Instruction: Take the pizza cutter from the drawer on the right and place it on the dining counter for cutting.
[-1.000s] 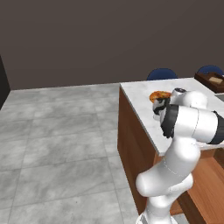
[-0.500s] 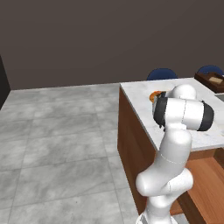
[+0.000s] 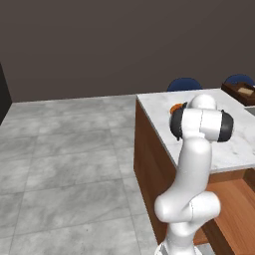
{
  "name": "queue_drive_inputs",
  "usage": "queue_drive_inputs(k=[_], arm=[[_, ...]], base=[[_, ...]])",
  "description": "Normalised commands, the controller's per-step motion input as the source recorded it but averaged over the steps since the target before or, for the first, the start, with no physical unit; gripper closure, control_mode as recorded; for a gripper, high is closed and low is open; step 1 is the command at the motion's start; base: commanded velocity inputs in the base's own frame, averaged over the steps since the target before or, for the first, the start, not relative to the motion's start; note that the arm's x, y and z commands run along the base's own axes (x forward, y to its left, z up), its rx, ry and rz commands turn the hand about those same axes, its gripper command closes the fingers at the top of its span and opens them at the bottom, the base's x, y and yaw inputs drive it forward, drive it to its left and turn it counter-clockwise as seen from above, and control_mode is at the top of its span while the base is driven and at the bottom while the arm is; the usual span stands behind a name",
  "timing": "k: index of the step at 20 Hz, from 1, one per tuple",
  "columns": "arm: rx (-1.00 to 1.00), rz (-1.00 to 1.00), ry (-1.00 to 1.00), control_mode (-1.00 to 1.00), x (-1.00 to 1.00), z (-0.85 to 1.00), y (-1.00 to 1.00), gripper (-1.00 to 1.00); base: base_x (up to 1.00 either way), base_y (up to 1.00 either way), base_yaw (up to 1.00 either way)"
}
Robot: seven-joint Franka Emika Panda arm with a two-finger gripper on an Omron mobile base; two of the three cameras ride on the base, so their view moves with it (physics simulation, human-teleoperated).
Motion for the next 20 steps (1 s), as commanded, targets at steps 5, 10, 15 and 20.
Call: queue_drive_inputs(k=[5,10,15,20], arm=[[0.0,0.0,0.0,-1.0,0.01,-0.31,-0.02,1.0],[0.0,0.0,0.0,-1.0,0.0,-0.04,-0.02,-1.0],[0.0,0.0,0.0,-1.0,0.0,0.0,0.0,-1.0],[0.0,0.0,0.0,-1.0,0.0,0.0,0.0,-1.0]], base=[[0.0,0.0,0.0],[0.0,0.0,0.0],[0.0,0.0,0.0],[0.0,0.0,0.0]])
